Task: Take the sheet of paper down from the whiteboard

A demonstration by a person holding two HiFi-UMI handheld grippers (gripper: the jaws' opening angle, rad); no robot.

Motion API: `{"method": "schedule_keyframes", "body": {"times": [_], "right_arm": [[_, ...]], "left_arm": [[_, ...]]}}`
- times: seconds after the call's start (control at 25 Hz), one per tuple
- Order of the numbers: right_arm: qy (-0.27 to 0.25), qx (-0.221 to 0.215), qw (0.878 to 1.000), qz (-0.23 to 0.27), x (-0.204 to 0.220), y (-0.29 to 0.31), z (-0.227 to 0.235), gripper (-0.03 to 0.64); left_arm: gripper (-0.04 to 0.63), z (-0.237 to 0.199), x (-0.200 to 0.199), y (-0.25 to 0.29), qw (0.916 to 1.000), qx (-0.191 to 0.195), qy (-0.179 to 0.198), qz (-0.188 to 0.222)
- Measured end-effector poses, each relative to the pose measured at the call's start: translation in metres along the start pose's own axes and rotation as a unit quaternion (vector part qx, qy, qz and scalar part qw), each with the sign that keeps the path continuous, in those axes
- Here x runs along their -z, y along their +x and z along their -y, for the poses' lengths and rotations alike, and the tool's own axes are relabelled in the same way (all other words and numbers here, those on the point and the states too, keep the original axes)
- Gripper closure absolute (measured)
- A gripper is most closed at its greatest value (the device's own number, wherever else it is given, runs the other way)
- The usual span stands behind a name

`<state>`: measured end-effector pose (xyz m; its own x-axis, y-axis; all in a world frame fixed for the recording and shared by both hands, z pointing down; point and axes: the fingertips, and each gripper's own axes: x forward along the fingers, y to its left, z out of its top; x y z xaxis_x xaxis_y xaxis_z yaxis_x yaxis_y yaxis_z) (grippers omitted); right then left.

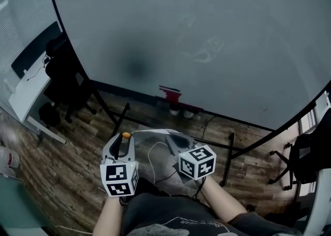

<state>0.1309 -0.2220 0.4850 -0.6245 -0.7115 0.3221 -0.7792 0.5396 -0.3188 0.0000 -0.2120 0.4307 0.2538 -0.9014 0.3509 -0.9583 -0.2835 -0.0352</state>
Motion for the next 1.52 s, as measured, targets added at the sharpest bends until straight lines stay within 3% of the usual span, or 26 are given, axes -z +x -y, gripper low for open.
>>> {"method": "schedule_keyframes", "body": {"times": [0.28,0.56,1.12,1.52], "right_arm": [[-0.008,-0.009,1.0,-0.008,0.014,-0.013,0.0,0.595],[-0.017,-0.012,0.999,-0.037,0.043,-0.023,-0.013,0.595],[0.004,-0.01,0.999,-0.035,0.097,-0.088,-0.106,0.595],[-0.012,-0.001,0.999,-0.046,0.142,-0.153,-0.188,0.595]], "left_arm": [[0.469,0.017,0.014,-0.017,1.0,-0.002,-0.007,-0.004],[0.469,0.027,0.05,-0.045,0.9994,0.022,-0.025,-0.013],[0.469,0.025,0.104,-0.169,0.9988,0.022,-0.039,-0.021],[0.469,0.024,0.142,-0.273,0.9981,0.024,-0.051,-0.025]]}}
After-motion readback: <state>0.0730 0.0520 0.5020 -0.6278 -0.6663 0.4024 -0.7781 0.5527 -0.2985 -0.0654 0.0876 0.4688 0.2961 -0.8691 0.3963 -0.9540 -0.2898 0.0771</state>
